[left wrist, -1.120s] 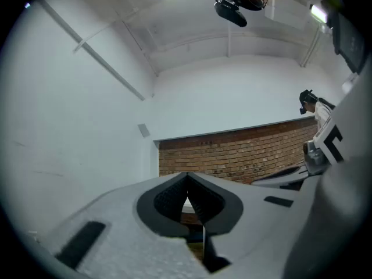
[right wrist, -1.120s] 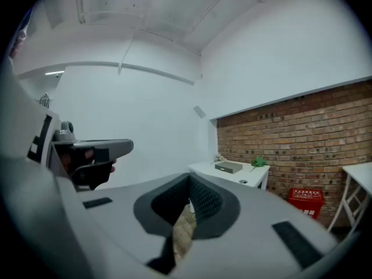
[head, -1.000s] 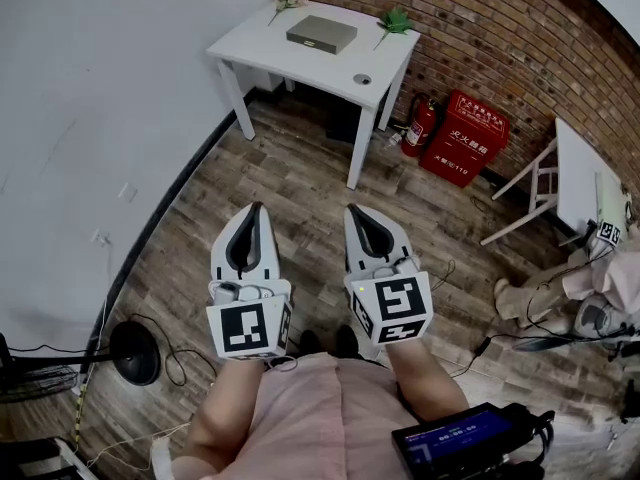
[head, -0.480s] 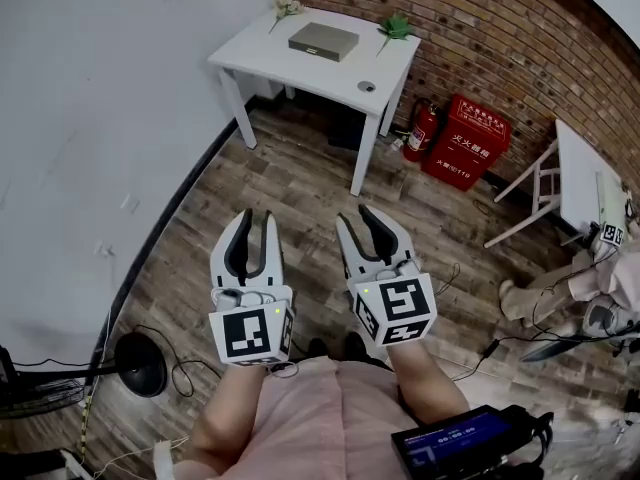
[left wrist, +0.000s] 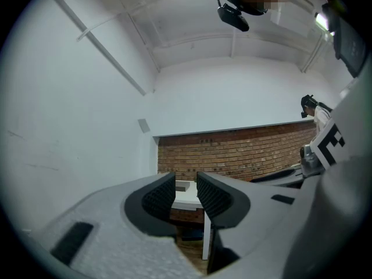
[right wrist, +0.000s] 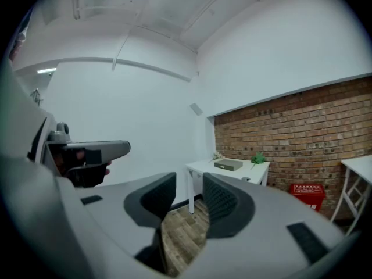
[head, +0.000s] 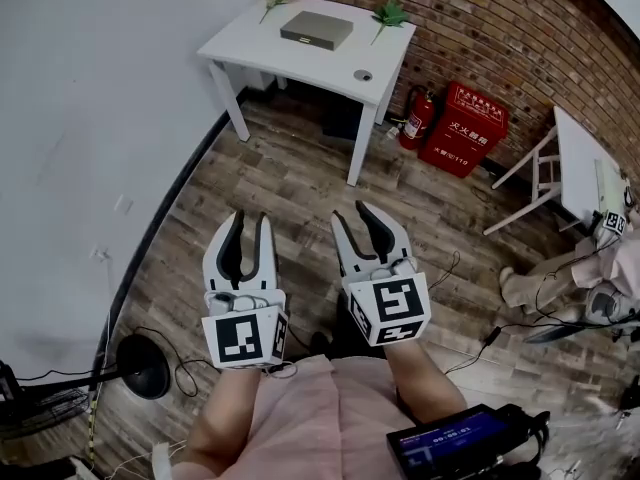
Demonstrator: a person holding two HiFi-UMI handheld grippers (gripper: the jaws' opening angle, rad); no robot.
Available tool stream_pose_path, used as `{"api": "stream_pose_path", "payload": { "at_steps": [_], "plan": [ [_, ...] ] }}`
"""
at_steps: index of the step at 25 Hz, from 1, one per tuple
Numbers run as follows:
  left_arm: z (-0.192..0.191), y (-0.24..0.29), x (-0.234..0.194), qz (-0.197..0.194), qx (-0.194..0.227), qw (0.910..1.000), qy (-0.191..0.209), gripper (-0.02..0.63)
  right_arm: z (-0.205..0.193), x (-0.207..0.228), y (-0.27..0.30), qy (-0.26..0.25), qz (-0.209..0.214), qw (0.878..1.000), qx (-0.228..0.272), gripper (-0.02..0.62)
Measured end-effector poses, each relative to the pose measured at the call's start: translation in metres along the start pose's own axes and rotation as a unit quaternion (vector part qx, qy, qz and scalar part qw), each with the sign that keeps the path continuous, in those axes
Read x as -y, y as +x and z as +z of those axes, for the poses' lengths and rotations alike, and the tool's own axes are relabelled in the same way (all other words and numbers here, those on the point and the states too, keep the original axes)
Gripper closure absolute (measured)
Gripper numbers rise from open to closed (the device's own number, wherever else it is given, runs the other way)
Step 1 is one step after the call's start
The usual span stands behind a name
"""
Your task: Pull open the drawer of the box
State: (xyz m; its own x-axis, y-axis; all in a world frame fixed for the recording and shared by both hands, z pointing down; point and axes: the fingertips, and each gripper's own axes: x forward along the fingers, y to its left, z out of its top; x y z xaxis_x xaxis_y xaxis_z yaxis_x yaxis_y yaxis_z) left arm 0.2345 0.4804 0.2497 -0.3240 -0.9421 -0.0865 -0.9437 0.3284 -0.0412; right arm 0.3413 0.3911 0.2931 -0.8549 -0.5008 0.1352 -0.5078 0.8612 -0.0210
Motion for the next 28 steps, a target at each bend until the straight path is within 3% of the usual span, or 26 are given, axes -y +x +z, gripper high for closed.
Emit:
{"api": "stream_pose_path", "payload": {
  "at_steps": [7,15,28],
  "plan": [
    [-0.016,0.031,-0.006,0.005,-0.012,0.9999,0.000,0.492,-0.005,0.021,0.032,-0.002,0.000,1.000,-0.005,0.449],
    [-0.033,0.110,-0.005,0.008,-0.026,0.9996,0.002,0.492,-0.010,0.069,0.100,0.000,0.012,1.000,-0.021,0.459],
    [-0.024,0.226,-0.014,0.031,-0.015,0.9994,0.010,0.497,0.017,0.129,0.201,-0.006,0.043,0.999,-0.018,0.472]
  ]
}}
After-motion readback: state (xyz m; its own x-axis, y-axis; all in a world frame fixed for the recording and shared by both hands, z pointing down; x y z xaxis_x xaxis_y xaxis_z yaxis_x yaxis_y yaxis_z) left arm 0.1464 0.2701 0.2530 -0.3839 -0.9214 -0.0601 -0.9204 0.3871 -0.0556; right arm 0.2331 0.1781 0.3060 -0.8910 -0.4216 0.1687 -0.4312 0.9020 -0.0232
